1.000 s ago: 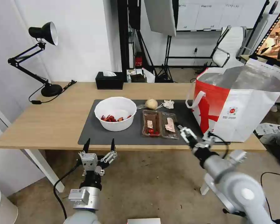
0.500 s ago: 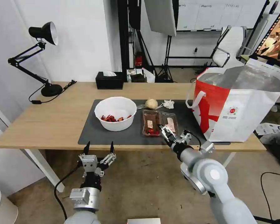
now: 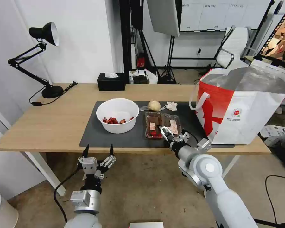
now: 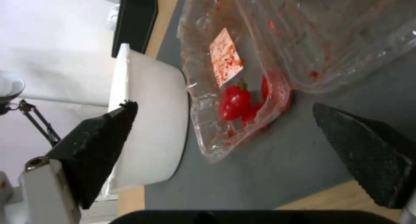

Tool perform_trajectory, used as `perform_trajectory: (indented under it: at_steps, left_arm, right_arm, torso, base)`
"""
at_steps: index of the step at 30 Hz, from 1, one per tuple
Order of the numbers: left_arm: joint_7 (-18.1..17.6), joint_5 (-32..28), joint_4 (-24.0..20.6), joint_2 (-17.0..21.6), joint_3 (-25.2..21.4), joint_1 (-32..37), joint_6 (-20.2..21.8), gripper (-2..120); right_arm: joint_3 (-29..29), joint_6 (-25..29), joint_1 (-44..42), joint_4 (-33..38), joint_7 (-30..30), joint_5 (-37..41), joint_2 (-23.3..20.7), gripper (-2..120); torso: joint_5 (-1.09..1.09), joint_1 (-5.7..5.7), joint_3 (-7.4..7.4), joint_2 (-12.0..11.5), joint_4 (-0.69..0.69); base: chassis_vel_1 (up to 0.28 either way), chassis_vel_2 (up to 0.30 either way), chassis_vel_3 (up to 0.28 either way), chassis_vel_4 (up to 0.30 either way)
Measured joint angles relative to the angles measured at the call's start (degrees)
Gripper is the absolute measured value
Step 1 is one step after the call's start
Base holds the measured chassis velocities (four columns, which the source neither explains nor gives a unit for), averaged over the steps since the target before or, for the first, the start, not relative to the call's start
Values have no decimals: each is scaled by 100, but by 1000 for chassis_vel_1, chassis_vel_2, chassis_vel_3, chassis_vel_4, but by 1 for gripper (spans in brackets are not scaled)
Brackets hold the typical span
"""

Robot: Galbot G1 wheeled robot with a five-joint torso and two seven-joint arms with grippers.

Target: Pick up the trash from the table and place it into the takeout bag.

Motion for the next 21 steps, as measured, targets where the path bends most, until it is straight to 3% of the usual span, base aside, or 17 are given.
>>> perform_trajectory:
  at_steps: [21]
  left_arm:
    - [1,71,-126,-63,-32,192,-33,100]
  right_arm:
    - [36,2,42,-158,35,-15,134,100]
  torso:
    - [0,-1,-2,2,0]
  base:
    - [0,0,0,0]
